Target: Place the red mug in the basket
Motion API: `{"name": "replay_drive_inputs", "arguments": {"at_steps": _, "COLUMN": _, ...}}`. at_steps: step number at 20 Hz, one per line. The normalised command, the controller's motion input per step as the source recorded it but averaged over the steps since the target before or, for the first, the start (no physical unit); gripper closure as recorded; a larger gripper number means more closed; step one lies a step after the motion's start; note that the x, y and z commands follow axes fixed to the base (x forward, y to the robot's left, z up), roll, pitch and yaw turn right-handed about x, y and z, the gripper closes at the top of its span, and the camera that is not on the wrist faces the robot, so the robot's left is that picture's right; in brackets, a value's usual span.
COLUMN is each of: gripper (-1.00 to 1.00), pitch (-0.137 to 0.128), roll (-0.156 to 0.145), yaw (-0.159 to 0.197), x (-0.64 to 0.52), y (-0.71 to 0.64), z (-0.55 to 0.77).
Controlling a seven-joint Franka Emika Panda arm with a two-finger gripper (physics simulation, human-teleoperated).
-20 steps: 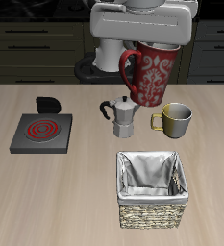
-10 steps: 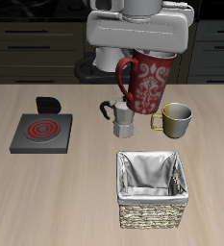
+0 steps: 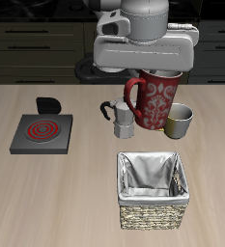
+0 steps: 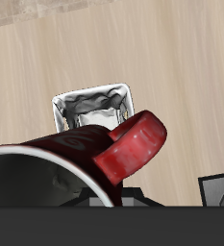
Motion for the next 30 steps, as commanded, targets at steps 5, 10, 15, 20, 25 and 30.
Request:
{"name": "replay_drive_inputs", "arguments": {"at_steps": 5, "gripper": 1.0, "pitch": 0.018, "roll": 0.02, "yaw": 0.019, "x": 0.1, "y": 0.09, "z": -0.15}}
{"name": "replay_drive_inputs", "arguments": {"at_steps": 10, "gripper": 1.0, "pitch": 0.014, "roll": 0.011, "yaw": 0.032, "x": 0.1, "y": 0.13, "z": -0.08}}
{"name": "replay_drive_inputs", "arguments": {"at_steps": 15, "gripper": 1.0, "pitch": -0.016, "roll": -0.006, "yaw": 0.017, "x": 0.08, "y": -0.02, "z": 0.09}}
{"name": "replay_drive_inputs", "arguments": {"at_steps": 20, "gripper": 1.0, "pitch": 0.026, "roll": -0.017, "yaw": 0.005, "x": 0.15, "y": -0.02, "z": -0.15}}
{"name": "replay_drive_inputs", "arguments": {"at_steps": 25, "gripper": 1.0, "pitch": 0.035, "roll": -0.009, "yaw": 0.02, "x": 0.11, "y": -0.02, "z": -0.25}}
{"name": "replay_drive_inputs", "arguments": {"at_steps": 30, "gripper": 1.0, "pitch": 0.032, "roll": 0.015, "yaw": 0.041, "x": 0.03, "y": 0.08, "z": -0.27}}
